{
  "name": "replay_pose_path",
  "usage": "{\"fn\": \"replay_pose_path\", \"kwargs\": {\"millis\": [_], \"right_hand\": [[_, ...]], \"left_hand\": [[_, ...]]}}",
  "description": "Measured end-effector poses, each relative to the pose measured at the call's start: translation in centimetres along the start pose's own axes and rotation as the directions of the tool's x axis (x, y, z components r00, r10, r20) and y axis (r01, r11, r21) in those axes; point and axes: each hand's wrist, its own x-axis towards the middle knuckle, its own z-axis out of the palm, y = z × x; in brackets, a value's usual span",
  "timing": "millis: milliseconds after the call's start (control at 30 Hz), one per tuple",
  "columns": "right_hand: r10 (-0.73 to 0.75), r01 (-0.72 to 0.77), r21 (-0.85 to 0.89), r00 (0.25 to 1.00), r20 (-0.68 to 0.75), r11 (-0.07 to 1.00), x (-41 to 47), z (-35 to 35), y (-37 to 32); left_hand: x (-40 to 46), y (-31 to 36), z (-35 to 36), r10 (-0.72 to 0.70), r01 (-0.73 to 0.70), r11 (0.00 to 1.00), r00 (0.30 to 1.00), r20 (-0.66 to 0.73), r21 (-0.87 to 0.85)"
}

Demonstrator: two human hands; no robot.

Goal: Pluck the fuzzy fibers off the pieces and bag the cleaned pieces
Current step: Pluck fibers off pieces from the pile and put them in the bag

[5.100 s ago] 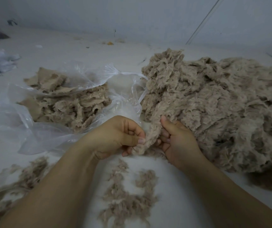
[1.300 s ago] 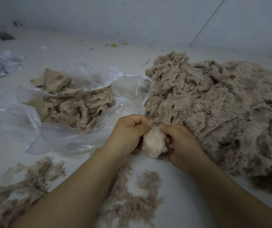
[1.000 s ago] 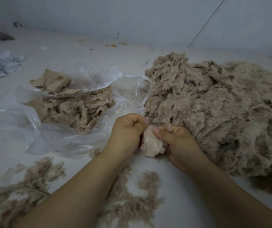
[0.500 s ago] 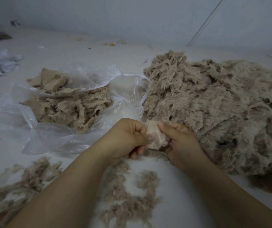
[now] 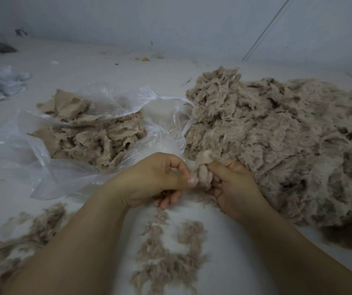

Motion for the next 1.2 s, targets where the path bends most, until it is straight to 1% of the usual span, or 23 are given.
{"fn": "replay_pose_path", "kwargs": {"millis": [133,200,233,300,333,367,400,433,500,533,567,600,667,733,767,800,833,900,933,1000,1033,1100,1200], "right_hand": [[0.003,-0.001,-0.038,0.999,0.036,0.999,-0.2,0.2,-0.2],[0.008,-0.008,-0.006,1.000,-0.015,1.000,0.0,0.2,-0.1],[0.018,-0.017,0.022,0.999,-0.033,1.000,0.1,0.0,0.0],[0.033,-0.033,0.031,0.999,-0.008,0.999,0.3,-0.2,0.2],[0.036,-0.036,0.020,0.999,0.017,0.999,0.4,-0.2,0.3],[0.033,-0.034,0.005,0.999,0.037,0.999,0.4,-0.2,0.3],[0.035,-0.035,-0.003,0.998,0.053,0.999,0.4,-0.2,0.4],[0.035,-0.035,-0.002,0.997,0.076,0.999,0.4,-0.2,0.4],[0.033,-0.034,0.001,0.985,0.169,0.999,0.2,-0.3,0.2],[0.039,-0.038,-0.012,0.979,0.202,0.999,0.2,-0.4,0.1],[0.047,-0.043,-0.021,0.980,0.196,0.999,0.1,-0.3,0.0],[0.050,-0.048,-0.021,0.987,0.151,0.999,0.1,-0.2,-0.1],[0.041,-0.042,0.013,0.998,0.041,0.999,0.2,-0.1,-0.1],[0.047,-0.047,0.034,0.999,0.006,0.998,0.2,0.0,-0.3],[0.051,-0.051,0.031,0.999,0.002,0.998,0.2,0.0,-0.3],[0.054,-0.053,0.035,0.999,-0.006,0.998,0.2,0.0,-0.3],[0.058,-0.057,0.050,0.998,-0.013,0.997,0.2,0.0,-0.3],[0.066,-0.065,0.085,0.998,-0.015,0.994,0.3,-0.2,-0.3],[0.068,-0.067,0.091,0.998,-0.013,0.994,0.2,-0.3,-0.2],[0.069,-0.067,0.091,0.997,-0.018,0.994,0.2,-0.5,-0.2],[0.066,-0.064,0.087,0.998,-0.020,0.994,0.2,-0.5,-0.2],[0.059,-0.058,0.078,0.998,-0.013,0.995,0.1,-0.4,-0.3],[0.052,-0.052,0.084,0.999,0.002,0.995,0.2,-0.4,-0.2]], "left_hand": [[0.8,-0.5,1.6,0.008,-0.004,0.999,0.991,-0.133,0.034],[1.4,-0.6,1.5,0.052,-0.091,0.990,0.943,-0.330,-0.104],[1.6,-0.6,1.1,0.058,-0.188,0.954,0.879,-0.473,-0.232],[1.8,-0.3,0.2,0.037,-0.453,0.801,0.689,-0.723,-0.390],[1.9,-0.2,0.0,0.048,-0.536,0.753,0.622,-0.781,-0.381],[1.9,-0.2,0.0,0.069,-0.553,0.753,0.606,-0.792,-0.358],[1.9,-0.2,0.4,0.093,-0.511,0.786,0.653,-0.752,-0.346],[1.9,-0.2,0.9,0.114,-0.418,0.846,0.749,-0.653,-0.332],[1.8,-0.5,2.2,0.077,-0.156,0.968,0.930,-0.359,-0.197],[1.7,-0.7,2.6,0.034,-0.063,0.992,0.968,-0.249,-0.107],[1.7,-0.8,2.8,0.007,-0.019,0.998,0.977,-0.214,-0.056],[1.9,-0.7,2.8,0.010,-0.024,0.998,0.966,-0.257,-0.050],[2.2,-0.4,2.3,0.045,-0.164,0.964,0.876,-0.479,-0.209],[2.1,0.4,1.7,0.067,-0.459,0.778,0.740,-0.670,-0.429],[2.2,0.5,1.7,0.073,-0.557,0.675,0.702,-0.708,-0.483],[2.2,0.4,1.8,0.079,-0.583,0.646,0.693,-0.716,-0.493],[2.3,0.1,2.2,0.096,-0.561,0.686,0.702,-0.706,-0.464],[2.4,-0.1,3.4,0.221,-0.450,0.870,0.719,-0.658,-0.200],[2.6,-0.2,3.8,0.318,-0.412,0.911,0.723,-0.614,-0.013],[3.1,0.3,4.5,0.421,-0.402,0.904,0.773,-0.475,0.148],[3.2,0.7,4.6,0.418,-0.406,0.906,0.811,-0.409,0.120],[3.4,1.3,4.7,0.336,-0.376,0.922,0.893,-0.299,-0.087],[3.8,1.0,5.0,0.248,-0.338,0.893,0.921,-0.302,-0.296]]}}
